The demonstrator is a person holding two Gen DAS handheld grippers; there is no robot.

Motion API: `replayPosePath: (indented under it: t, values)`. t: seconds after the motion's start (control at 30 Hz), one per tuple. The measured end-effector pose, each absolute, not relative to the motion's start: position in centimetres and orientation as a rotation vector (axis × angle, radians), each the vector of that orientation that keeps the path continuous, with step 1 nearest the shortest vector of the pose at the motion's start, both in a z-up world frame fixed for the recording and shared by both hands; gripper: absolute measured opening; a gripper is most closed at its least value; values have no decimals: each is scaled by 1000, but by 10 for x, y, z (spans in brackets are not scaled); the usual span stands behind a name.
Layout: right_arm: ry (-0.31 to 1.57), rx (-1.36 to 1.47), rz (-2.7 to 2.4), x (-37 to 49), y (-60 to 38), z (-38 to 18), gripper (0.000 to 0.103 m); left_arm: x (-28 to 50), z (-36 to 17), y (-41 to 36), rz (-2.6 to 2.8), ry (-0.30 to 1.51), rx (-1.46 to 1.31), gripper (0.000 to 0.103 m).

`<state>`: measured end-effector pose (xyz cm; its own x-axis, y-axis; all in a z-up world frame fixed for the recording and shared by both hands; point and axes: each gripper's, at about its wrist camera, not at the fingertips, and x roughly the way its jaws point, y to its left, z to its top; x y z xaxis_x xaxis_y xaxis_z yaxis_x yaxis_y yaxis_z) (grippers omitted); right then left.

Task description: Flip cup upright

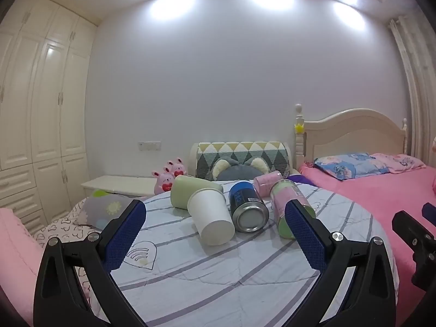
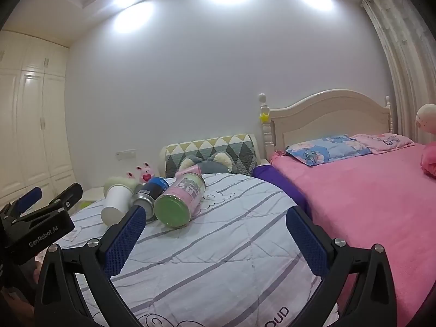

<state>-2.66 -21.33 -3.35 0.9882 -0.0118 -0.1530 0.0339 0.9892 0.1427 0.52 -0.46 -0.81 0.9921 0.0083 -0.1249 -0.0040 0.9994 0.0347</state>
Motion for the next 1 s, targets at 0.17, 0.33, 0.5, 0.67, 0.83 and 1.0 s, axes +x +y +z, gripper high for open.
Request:
replayPosePath:
  t: [0.17, 0.33, 0.5, 0.67, 0.83, 1.0]
  values:
    - [154, 134, -22, -26, -212, -32, 103, 8, -10, -7, -8, 117, 45, 103]
    - [156, 124, -20, -27, -211, -31, 103, 0, -7, -9, -7, 103, 54, 103]
    - [160, 122, -15, -25, -208, -30, 103, -2, -6, -9, -7, 98, 51, 103]
    - [154, 117, -19, -27, -207, -29, 103, -4, -5, -6, 0, 92, 43, 103]
    - [154, 105, -23, -28, -206, -28, 103, -4, -6, -6, 11, 97, 48, 103]
    - [153, 103, -20, -28, -206, -27, 103, -5, -8, -6, 12, 91, 55, 103]
